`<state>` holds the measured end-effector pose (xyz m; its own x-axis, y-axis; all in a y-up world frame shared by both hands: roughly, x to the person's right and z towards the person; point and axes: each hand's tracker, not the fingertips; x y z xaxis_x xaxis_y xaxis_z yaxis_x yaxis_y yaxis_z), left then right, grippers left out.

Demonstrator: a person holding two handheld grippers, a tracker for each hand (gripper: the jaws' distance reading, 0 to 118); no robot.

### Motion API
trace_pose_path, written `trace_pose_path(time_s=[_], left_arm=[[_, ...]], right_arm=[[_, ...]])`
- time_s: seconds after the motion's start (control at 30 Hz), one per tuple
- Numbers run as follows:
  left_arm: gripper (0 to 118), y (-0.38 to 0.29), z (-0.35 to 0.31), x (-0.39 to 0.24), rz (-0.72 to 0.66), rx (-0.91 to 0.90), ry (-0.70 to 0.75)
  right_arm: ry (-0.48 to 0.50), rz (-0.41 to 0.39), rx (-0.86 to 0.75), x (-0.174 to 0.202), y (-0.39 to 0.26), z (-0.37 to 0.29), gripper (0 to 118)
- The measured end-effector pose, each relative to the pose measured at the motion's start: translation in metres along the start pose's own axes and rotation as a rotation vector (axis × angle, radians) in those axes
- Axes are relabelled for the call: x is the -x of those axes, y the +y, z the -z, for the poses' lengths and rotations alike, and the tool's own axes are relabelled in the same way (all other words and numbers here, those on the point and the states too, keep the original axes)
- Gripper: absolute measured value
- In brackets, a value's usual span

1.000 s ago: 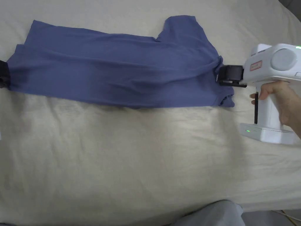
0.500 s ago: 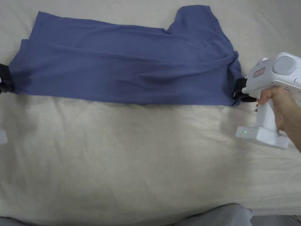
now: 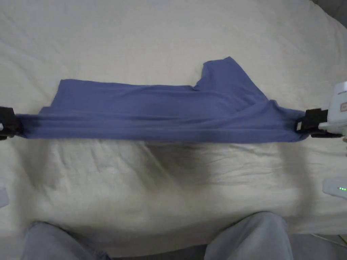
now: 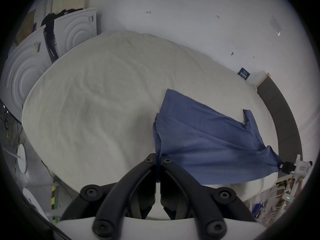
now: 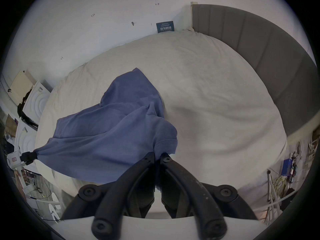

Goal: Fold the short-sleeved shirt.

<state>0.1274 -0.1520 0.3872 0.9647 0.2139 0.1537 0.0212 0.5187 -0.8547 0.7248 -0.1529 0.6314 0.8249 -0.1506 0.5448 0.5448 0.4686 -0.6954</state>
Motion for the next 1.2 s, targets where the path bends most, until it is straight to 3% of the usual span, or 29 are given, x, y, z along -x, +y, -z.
trace_pose_path(time_s=[0.2,0.23,0.27,0.3,0.33,0.37,0.4,0.6,0.73,0.87,0.93,0.97,1.03,1.07,1.13,1.2], left_arm=[[8,-0.077,0.028,0.018,0.022,0.102,0.055],[20,-0.084,0.032,0.021,0.006,0.117,0.058],[44,-0.088,0.034,0.022,-0.007,0.12,0.071],[84,-0.09,0.034,0.024,-0.014,0.111,0.08],[106,-0.089,0.034,0.026,-0.019,0.102,0.08],[116,-0.087,0.031,0.026,-0.026,0.081,0.077],[118,-0.083,0.024,0.025,-0.03,0.028,0.069],[118,-0.058,-0.033,-0.019,0.103,-0.369,0.092],[118,-0.06,-0.06,-0.059,0.212,-0.615,0.132],[118,-0.067,-0.07,-0.083,0.229,-0.726,0.117],[118,-0.072,-0.071,-0.092,0.232,-0.769,0.114],[115,-0.075,-0.073,-0.096,0.241,-0.8,0.113],[96,-0.08,-0.073,-0.102,0.264,-0.819,0.117],[82,-0.082,-0.074,-0.105,0.281,-0.832,0.114],[42,-0.085,-0.072,-0.111,0.31,-0.846,0.111],[14,-0.085,-0.068,-0.116,0.335,-0.839,0.104]], right_arm=[[-0.03,-0.011,0.048,-0.006,-0.081,0.018,11],[-0.036,-0.01,0.047,-0.006,-0.087,0.02,20],[-0.059,-0.014,0.043,-0.005,-0.09,0.02,41],[-0.089,-0.027,0.034,-0.002,-0.091,0.018,76],[-0.103,-0.036,0.019,-0.001,-0.091,0.015,95],[-0.104,-0.042,-0.007,0.0,-0.089,0.009,103],[-0.103,-0.053,-0.061,0.003,-0.087,-0.001,103],[-0.06,-0.164,-0.501,0.049,-0.073,-0.071,117],[-0.011,-0.234,-0.747,0.085,-0.08,-0.097,118],[-0.02,-0.249,-0.821,0.11,-0.084,-0.103,118],[-0.005,-0.205,-0.862,0.115,-0.087,-0.103,118],[-0.003,-0.191,-0.863,0.116,-0.087,-0.101,118],[0.014,-0.175,-0.868,0.119,-0.088,-0.1,118],[0.032,-0.169,-0.866,0.12,-0.089,-0.099,111],[0.046,-0.172,-0.869,0.123,-0.09,-0.096,73],[0.032,-0.187,-0.87,0.129,-0.091,-0.094,19]])
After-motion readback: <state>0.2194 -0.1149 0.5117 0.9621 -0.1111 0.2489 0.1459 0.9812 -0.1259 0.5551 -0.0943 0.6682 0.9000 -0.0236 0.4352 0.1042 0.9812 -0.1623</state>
